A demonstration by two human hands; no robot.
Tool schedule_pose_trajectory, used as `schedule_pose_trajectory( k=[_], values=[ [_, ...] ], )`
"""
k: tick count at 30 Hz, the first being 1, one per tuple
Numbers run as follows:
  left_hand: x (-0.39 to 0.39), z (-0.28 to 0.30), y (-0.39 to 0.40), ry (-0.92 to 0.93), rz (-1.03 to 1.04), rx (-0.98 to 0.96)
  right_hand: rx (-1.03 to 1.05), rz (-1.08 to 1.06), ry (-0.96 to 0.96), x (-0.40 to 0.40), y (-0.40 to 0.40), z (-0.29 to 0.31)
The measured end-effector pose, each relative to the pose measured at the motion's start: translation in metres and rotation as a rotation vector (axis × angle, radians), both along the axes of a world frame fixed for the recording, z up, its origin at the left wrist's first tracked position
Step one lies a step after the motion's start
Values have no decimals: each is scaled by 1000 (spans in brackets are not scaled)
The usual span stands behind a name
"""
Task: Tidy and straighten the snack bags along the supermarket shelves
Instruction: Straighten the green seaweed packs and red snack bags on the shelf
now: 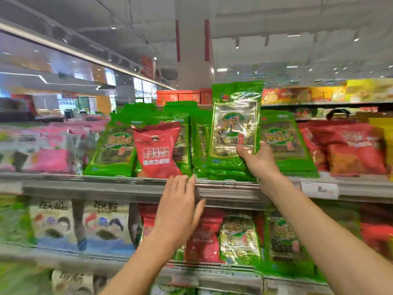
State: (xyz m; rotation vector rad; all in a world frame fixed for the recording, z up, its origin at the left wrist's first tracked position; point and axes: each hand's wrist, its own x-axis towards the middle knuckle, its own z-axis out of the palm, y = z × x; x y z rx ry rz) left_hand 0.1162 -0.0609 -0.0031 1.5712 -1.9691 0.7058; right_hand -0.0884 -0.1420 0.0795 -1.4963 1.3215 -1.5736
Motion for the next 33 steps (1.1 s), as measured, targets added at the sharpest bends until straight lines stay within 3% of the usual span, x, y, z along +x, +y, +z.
schedule_pose_trajectory(
  k=[3, 8, 12, 16, 21, 25, 29, 33],
  values=[
    [8, -6, -1, -14, -20, 4, 149, 48, 38, 11, -17, 0],
    [13, -7, -2, 4, -54, 0, 281, 97, 310, 7, -15, 1],
    [14, -9, -3, 108, -137, -41, 242, -98, 748, 3, -6, -1],
    [17, -9, -3, 174, -178, -22, 165, -284, 963, 6, 2, -8],
    [33, -4, -1, 391, -386, -121, 73, -383, 967, 9, 11, -22],
    [67, 17, -9, 740, -247, -346, -44, -410, 927, 4, 19, -35],
    [102, 49, -26, 993, -132, -62, -149, -432, 819, -6, 29, -43],
    [117, 73, -43, 988, -231, 267, -211, -407, 655, -16, 39, -50]
  ],
)
